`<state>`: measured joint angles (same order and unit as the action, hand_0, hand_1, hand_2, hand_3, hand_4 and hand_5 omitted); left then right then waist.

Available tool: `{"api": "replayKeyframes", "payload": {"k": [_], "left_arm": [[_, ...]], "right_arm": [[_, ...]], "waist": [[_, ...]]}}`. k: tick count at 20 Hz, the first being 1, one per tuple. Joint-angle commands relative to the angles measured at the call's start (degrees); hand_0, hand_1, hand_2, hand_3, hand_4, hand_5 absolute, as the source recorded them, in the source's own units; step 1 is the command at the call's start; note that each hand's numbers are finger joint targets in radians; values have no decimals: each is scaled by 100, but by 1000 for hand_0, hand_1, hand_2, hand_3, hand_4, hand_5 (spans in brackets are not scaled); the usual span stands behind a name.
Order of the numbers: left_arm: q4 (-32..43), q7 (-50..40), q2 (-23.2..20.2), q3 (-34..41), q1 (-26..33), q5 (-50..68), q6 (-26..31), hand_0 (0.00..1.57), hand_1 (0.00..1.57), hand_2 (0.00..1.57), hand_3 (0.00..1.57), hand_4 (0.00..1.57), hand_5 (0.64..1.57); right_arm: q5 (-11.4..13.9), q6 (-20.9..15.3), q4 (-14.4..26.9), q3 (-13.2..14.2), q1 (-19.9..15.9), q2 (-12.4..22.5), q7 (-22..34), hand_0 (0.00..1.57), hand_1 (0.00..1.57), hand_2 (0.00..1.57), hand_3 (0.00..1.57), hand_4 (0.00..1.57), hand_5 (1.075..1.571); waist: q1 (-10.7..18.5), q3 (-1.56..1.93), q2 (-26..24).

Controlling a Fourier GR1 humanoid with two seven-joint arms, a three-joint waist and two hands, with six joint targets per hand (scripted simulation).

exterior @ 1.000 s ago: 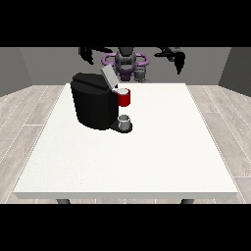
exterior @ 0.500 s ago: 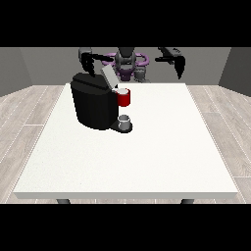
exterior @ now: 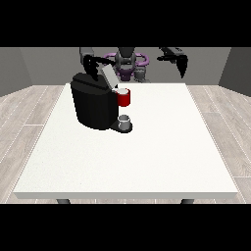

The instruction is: Insert the coffee pod into the coffee machine and close the lid

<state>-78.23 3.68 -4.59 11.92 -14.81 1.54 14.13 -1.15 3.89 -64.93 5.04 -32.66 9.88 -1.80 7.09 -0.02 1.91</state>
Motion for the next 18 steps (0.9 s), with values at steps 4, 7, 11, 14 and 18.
{"api": "replayKeyframes", "payload": {"k": [4,7,11,14,18], "left_arm": [[-183,-13,-95,-109,78,13,-118,0,0,0,0,0,1571],[-343,-88,-14,-288,-32,-154,-283,0,0,0,0,0,1571],[-328,0,-2,-318,149,-92,-254,0,0,0,0,0,1571],[-268,-356,7,-222,32,9,-409,0,0,0,0,0,1571],[-53,40,-125,-184,-30,-3,-335,0,0,0,0,141,1571]], "right_arm": [[118,-25,539,74,-307,-40,-358,0,0,0,0,40,1571],[134,-42,690,133,-495,-3,-357,0,0,0,0,0,1571],[165,47,759,123,-541,19,-550,0,0,0,0,0,1571],[284,19,684,-140,-439,-210,-282,0,0,0,0,0,1571],[345,-34,753,-64,-829,-93,-242,0,0,0,0,77,1571]], "waist": [[59,2,209],[110,3,316],[127,3,322],[19,3,107],[35,2,325]]}}
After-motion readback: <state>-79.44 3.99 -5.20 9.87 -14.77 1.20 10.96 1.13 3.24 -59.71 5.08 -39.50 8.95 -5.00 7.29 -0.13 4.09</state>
